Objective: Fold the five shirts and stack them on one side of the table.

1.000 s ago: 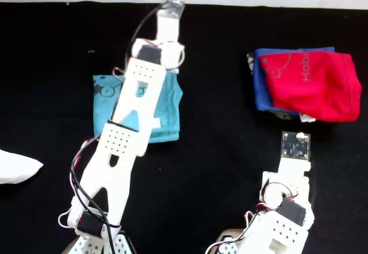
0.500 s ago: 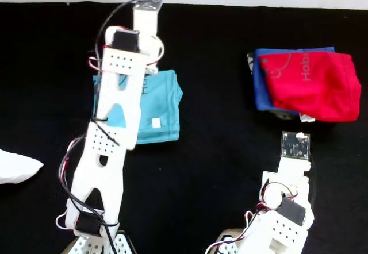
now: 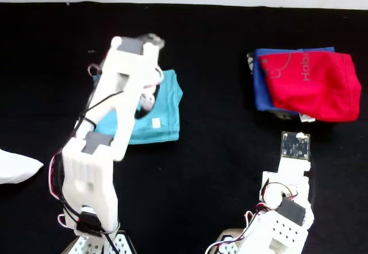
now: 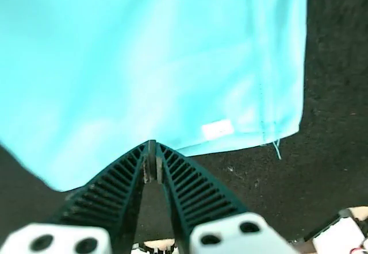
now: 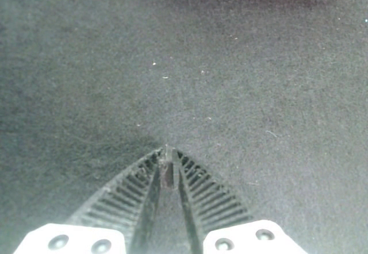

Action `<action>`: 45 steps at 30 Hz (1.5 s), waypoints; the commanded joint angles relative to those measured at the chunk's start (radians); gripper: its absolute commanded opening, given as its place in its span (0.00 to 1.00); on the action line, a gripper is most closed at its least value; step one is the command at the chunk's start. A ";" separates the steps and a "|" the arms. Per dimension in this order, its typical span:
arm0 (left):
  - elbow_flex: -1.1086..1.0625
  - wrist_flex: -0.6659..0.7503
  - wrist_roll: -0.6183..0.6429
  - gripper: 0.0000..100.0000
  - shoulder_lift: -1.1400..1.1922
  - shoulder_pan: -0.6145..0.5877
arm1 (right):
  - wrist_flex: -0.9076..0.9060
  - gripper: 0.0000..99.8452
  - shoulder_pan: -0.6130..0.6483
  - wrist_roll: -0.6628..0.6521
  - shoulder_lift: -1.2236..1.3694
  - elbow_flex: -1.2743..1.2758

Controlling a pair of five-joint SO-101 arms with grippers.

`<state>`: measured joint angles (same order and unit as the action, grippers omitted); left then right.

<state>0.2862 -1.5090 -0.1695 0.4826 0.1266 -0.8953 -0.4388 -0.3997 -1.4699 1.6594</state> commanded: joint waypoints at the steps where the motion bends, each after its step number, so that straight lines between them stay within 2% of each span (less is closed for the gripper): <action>1: -0.248 0.229 0.005 0.01 -0.151 0.039 | 0.018 0.01 -0.008 -0.003 -0.007 0.104; 3: -0.297 0.293 0.006 0.01 -0.202 0.056 | 0.018 0.01 -0.008 -0.003 -0.007 0.104; 9: -0.315 0.304 0.055 0.01 -0.329 0.093 | 0.018 0.01 -0.008 -0.003 -0.007 0.104; 12: -0.317 0.324 0.094 0.01 -0.331 0.093 | 0.018 0.01 -0.008 -0.003 -0.007 0.104; 16: -0.349 0.417 0.112 0.01 -0.243 0.094 | 0.018 0.01 -0.008 -0.003 -0.007 0.104; 24: -0.383 0.354 0.114 0.01 -0.166 0.229 | 0.018 0.01 -0.008 -0.003 -0.007 0.104; 28: -0.377 0.339 0.114 0.01 -0.193 0.243 | 0.018 0.01 -0.008 -0.003 -0.007 0.104; 35: -0.315 0.324 0.109 0.01 -0.386 0.124 | 0.018 0.01 -0.008 -0.003 -0.007 0.104; 39: -0.397 0.331 0.094 0.01 -0.470 0.001 | 0.018 0.01 -0.008 -0.003 -0.007 0.104; 43: -0.532 0.595 -0.018 0.01 -0.424 -0.156 | 0.018 0.01 -0.007 -0.003 -0.007 0.104; 45: -0.541 0.735 -0.026 0.01 -0.372 -0.232 | 0.018 0.01 -0.007 -0.003 -0.007 0.104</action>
<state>-0.2447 -0.9705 -0.1680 0.0882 -0.0008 -0.8953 -0.4388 -0.3997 -1.4699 1.6594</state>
